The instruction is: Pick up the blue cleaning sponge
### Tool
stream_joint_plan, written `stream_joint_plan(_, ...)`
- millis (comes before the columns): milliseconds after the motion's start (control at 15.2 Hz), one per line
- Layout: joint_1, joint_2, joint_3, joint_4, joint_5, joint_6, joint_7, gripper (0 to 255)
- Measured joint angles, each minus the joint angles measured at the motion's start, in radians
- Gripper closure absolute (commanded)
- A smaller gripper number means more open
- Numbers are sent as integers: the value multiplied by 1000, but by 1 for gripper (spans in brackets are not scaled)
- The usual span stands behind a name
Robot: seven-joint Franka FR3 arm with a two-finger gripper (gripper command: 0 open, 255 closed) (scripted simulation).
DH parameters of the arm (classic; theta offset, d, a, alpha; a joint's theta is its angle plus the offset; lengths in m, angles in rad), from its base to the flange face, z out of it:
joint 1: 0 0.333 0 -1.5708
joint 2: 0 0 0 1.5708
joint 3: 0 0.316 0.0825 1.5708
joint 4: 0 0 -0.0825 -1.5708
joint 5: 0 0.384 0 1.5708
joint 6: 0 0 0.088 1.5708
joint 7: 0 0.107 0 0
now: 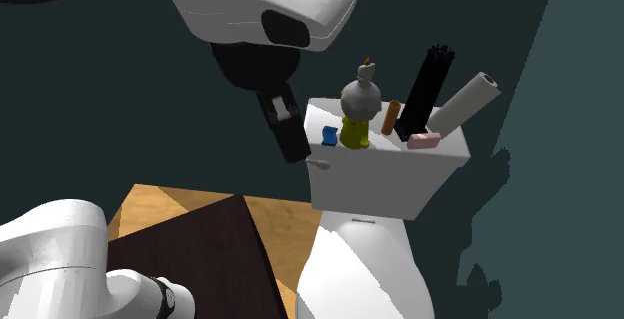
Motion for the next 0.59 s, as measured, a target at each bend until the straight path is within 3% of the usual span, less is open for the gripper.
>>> stream_joint_plan(264, 17, 54, 11, 0, -1, 46, -25, 0)
stream_joint_plan(594, 57, 174, 46, -41, -3, 189, -77, 0)
